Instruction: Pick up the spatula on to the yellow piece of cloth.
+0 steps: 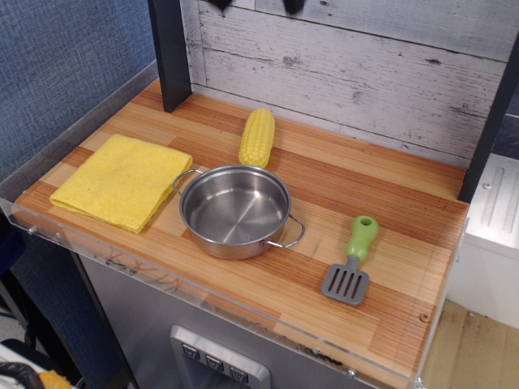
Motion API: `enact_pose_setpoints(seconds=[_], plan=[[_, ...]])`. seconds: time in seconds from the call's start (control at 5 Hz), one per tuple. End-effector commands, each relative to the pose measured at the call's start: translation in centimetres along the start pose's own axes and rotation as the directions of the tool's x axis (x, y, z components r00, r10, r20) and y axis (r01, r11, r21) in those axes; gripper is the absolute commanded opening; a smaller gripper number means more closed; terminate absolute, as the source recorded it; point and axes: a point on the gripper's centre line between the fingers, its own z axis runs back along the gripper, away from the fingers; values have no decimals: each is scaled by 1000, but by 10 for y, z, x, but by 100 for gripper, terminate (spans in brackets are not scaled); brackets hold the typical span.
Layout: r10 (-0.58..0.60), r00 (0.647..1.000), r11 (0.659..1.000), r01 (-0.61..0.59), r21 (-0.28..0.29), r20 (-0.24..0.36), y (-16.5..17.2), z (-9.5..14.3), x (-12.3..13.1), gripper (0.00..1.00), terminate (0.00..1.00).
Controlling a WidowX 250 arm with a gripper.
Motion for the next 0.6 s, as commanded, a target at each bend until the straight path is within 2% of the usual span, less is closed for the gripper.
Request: enact_pose_setpoints(seconds=[0.0, 0.4], plan=[[4, 1000, 1000, -4, 4, 4, -3, -44, -12, 100, 0], [23, 999, 1000, -23, -4, -26, -28, -85, -30, 100, 0]])
